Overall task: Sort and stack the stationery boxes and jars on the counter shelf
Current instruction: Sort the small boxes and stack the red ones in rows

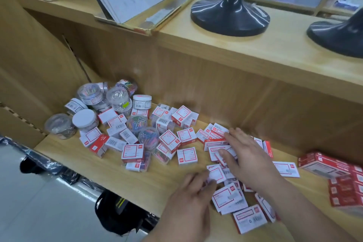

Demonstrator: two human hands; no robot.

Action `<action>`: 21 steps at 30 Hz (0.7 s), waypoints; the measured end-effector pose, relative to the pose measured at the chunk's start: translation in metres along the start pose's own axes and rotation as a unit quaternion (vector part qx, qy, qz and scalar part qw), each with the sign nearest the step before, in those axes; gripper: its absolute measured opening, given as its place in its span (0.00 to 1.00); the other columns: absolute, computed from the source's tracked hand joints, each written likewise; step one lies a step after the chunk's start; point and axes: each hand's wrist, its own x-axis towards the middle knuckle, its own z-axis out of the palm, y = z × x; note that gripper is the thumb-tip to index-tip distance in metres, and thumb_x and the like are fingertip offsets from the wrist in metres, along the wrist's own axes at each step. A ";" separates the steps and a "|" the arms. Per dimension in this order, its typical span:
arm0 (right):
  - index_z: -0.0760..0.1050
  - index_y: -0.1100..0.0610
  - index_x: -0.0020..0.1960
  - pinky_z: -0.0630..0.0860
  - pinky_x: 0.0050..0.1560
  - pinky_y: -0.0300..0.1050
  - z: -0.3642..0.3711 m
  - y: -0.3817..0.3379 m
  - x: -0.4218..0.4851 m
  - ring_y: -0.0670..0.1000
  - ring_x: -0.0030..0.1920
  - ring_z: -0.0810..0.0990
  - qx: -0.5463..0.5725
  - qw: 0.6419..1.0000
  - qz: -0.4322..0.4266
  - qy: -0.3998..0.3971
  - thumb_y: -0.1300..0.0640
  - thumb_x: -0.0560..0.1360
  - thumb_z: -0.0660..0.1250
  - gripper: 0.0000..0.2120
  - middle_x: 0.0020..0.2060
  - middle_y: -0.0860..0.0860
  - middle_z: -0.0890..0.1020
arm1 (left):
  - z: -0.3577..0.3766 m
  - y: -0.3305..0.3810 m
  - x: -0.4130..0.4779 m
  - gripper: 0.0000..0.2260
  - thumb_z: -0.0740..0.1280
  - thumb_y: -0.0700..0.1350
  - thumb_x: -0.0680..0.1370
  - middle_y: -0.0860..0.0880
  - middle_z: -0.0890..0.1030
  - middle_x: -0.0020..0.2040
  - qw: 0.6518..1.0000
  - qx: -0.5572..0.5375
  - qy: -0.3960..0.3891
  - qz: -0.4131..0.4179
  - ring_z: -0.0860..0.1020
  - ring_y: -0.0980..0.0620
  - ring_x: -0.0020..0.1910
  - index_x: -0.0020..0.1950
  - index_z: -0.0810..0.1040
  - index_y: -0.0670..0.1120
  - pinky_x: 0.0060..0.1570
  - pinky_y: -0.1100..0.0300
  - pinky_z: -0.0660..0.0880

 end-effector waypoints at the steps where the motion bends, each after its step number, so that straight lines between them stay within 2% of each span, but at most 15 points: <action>1: 0.71 0.52 0.74 0.62 0.75 0.50 0.000 0.000 -0.004 0.52 0.77 0.64 0.019 0.999 -0.012 0.031 0.41 0.81 0.57 0.26 0.74 0.51 0.72 | 0.000 0.000 0.003 0.24 0.59 0.42 0.72 0.52 0.72 0.73 1.000 -0.024 0.007 0.014 0.75 0.49 0.66 0.67 0.77 0.49 0.46 0.55 0.82; 4: 0.79 0.55 0.65 0.71 0.70 0.57 -0.001 -0.004 -0.019 0.57 0.71 0.73 0.047 0.992 -0.035 0.109 0.49 0.78 0.64 0.19 0.66 0.53 0.78 | -0.009 -0.005 0.014 0.22 0.63 0.40 0.72 0.52 0.73 0.73 0.999 -0.022 0.024 0.033 0.74 0.49 0.69 0.66 0.78 0.49 0.62 0.54 0.77; 6: 0.79 0.55 0.65 0.70 0.70 0.59 -0.001 -0.006 -0.029 0.57 0.72 0.71 0.057 0.993 -0.017 0.104 0.51 0.77 0.68 0.19 0.68 0.52 0.77 | -0.014 -0.016 0.022 0.25 0.63 0.42 0.71 0.51 0.74 0.73 0.998 0.061 0.009 0.021 0.71 0.46 0.73 0.69 0.76 0.49 0.73 0.51 0.67; 8: 0.76 0.53 0.69 0.66 0.74 0.59 0.004 -0.005 -0.039 0.55 0.76 0.66 0.050 0.997 0.016 0.061 0.47 0.76 0.70 0.23 0.73 0.51 0.72 | -0.016 -0.028 0.024 0.28 0.64 0.44 0.71 0.50 0.75 0.74 0.990 0.133 -0.042 -0.004 0.70 0.45 0.75 0.72 0.75 0.49 0.75 0.49 0.59; 10: 0.73 0.51 0.72 0.60 0.77 0.57 0.009 -0.001 -0.046 0.53 0.79 0.59 0.040 0.999 0.032 0.015 0.41 0.76 0.68 0.28 0.77 0.48 0.67 | -0.015 -0.034 0.017 0.28 0.66 0.45 0.70 0.50 0.75 0.73 0.986 0.156 -0.064 -0.002 0.70 0.46 0.76 0.71 0.76 0.48 0.75 0.47 0.58; 12: 0.70 0.49 0.74 0.56 0.79 0.55 0.012 0.001 -0.051 0.51 0.80 0.57 0.046 0.998 0.045 -0.010 0.38 0.76 0.67 0.30 0.78 0.48 0.64 | -0.017 -0.034 0.005 0.26 0.64 0.44 0.70 0.52 0.76 0.72 0.988 0.143 -0.058 0.002 0.70 0.48 0.75 0.70 0.77 0.48 0.75 0.46 0.62; 15: 0.73 0.50 0.72 0.59 0.78 0.54 0.012 0.000 -0.055 0.50 0.79 0.60 0.092 0.995 0.042 0.014 0.40 0.76 0.69 0.28 0.77 0.47 0.66 | -0.024 -0.033 -0.004 0.22 0.63 0.42 0.71 0.53 0.78 0.68 0.993 0.110 -0.028 0.013 0.73 0.48 0.72 0.65 0.80 0.49 0.72 0.47 0.69; 17: 0.75 0.48 0.70 0.61 0.77 0.50 0.006 0.000 -0.056 0.47 0.78 0.60 0.112 0.992 0.051 0.034 0.42 0.77 0.68 0.24 0.76 0.44 0.67 | -0.026 -0.026 0.010 0.18 0.64 0.41 0.72 0.52 0.80 0.63 0.995 0.096 0.021 0.020 0.76 0.47 0.67 0.60 0.81 0.49 0.67 0.50 0.73; 19: 0.77 0.48 0.68 0.63 0.75 0.46 0.001 -0.002 -0.057 0.45 0.77 0.63 0.133 0.988 0.060 0.050 0.43 0.77 0.69 0.22 0.74 0.43 0.70 | -0.026 -0.020 0.040 0.15 0.65 0.41 0.73 0.49 0.81 0.60 0.992 0.114 0.051 0.005 0.78 0.46 0.61 0.59 0.81 0.48 0.59 0.52 0.78; 21: 0.78 0.49 0.67 0.63 0.72 0.40 -0.003 -0.001 -0.059 0.44 0.74 0.66 0.152 0.984 0.070 0.058 0.44 0.77 0.69 0.20 0.72 0.42 0.72 | -0.022 -0.018 0.077 0.17 0.68 0.39 0.72 0.47 0.82 0.59 0.987 0.154 0.040 -0.010 0.78 0.44 0.56 0.61 0.80 0.46 0.53 0.52 0.77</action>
